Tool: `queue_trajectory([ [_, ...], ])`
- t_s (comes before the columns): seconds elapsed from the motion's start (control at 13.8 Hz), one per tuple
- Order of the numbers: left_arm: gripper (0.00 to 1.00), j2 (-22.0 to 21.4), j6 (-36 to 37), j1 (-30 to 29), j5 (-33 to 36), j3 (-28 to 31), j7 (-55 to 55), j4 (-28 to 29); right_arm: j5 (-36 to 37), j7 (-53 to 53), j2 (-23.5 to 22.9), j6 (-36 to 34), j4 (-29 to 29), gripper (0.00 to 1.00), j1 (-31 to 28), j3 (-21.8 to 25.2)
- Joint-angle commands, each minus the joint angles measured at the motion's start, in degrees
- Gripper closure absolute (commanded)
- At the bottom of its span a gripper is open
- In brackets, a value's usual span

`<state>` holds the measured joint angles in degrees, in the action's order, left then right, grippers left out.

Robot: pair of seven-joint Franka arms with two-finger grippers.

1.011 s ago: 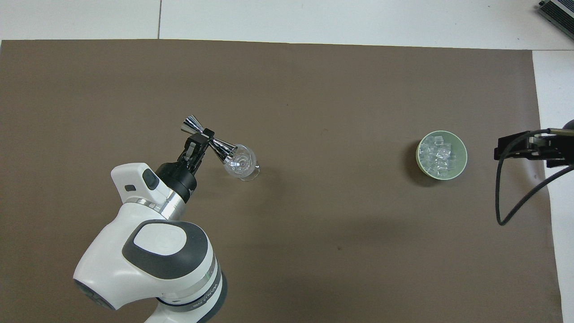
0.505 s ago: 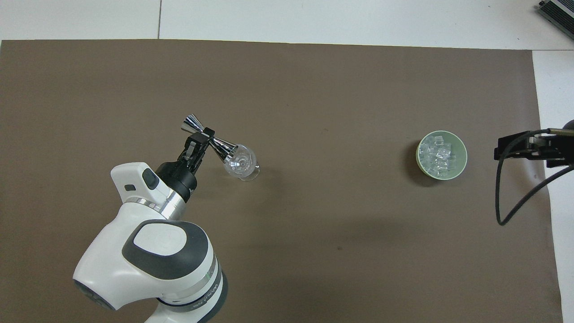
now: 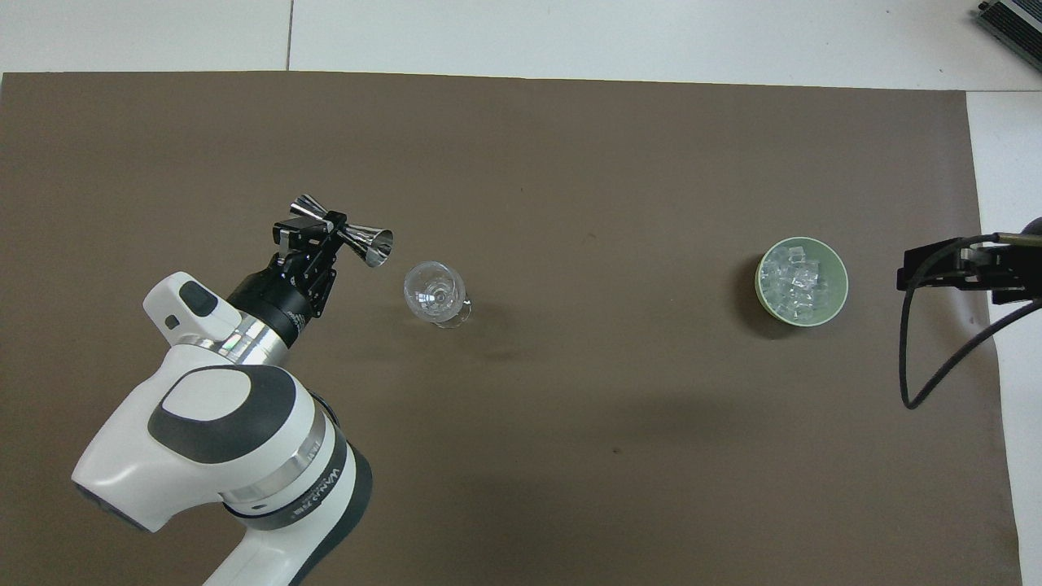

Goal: Pour wine and add ice with both arms
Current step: 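Carry the jigger back away from the glass with the left gripper, then lower the jigger onto the table near its starting spot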

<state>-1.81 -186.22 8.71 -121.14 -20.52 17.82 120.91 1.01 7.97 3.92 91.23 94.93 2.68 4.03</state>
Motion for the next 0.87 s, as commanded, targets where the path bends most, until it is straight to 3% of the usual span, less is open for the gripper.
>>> queue_trajectory([
  [0.0,1.00,-4.2,6.5,-5.4,-1.6,0.1,-6.7,4.4,-0.5,-1.7,1.1,-0.3,1.1,0.00,-0.4,-0.3],
  [0.29,1.00,-9.2,15.2,-13.4,-1.6,2.0,-19.5,11.3,-0.5,-1.7,1.1,-0.3,1.1,0.00,-0.4,-0.3],
  [0.51,1.00,-13.0,21.5,-13.3,-1.5,10.0,-25.0,17.2,-0.5,-1.7,1.1,-0.3,1.1,0.00,-0.4,-0.3],
  [0.79,1.00,-13.3,29.1,-13.8,-1.4,17.3,-30.7,21.6,-0.5,-1.7,1.1,-0.3,1.1,0.00,-0.4,-0.3],
])
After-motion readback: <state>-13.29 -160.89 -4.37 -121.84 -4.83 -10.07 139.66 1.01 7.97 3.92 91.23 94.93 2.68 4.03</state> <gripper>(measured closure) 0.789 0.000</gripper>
